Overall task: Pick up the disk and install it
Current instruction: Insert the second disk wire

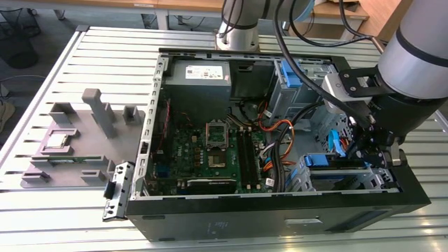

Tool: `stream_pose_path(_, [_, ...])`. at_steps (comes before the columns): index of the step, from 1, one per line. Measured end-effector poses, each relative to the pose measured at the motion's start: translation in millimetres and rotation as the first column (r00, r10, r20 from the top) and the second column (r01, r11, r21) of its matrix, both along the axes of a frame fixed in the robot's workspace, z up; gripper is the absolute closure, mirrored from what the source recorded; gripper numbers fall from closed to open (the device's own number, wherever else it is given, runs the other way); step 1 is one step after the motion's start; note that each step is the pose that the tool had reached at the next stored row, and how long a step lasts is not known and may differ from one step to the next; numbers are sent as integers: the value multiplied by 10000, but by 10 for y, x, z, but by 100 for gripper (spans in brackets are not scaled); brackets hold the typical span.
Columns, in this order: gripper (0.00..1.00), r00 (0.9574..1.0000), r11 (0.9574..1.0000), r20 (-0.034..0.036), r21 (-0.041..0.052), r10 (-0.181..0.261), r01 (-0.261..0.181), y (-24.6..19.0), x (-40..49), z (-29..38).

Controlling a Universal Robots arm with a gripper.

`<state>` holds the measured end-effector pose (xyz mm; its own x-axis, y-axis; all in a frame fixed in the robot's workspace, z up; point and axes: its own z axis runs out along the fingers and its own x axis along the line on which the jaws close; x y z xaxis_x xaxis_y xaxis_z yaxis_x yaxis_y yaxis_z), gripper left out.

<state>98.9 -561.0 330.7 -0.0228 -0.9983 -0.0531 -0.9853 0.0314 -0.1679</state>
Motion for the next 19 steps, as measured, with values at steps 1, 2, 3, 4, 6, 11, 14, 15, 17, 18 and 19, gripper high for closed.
stream_pose_path(1, [83, 10000, 10000, 0, 6, 0, 0, 0, 0, 0])
stream_pose_path(2, [83, 10000, 10000, 0, 14, 0, 0, 0, 0, -2])
stream_pose_path(3, [83, 10000, 10000, 0, 12, 0, 0, 0, 0, -1])
stream_pose_path(4, [83, 10000, 10000, -1, 13, 0, 0, 0, 0, -1])
stream_pose_path(6, [83, 10000, 10000, 0, 12, 0, 0, 0, 0, 0])
stream_pose_path(11, [83, 10000, 10000, 0, 9, 1, -1, 0, 0, -12])
stream_pose_path(14, [83, 10000, 10000, 0, 11, 1, -1, 0, 0, -26])
stream_pose_path(15, [83, 10000, 10000, 0, 12, 1, -1, 0, 0, -31])
stream_pose_path(17, [83, 10000, 10000, 0, 10, 0, 0, 0, 0, -36])
stream_pose_path(18, [83, 10000, 10000, 0, 8, 0, 0, 0, 0, -36])
stream_pose_path(19, [83, 10000, 10000, 0, 8, 0, 0, 0, 0, -36])
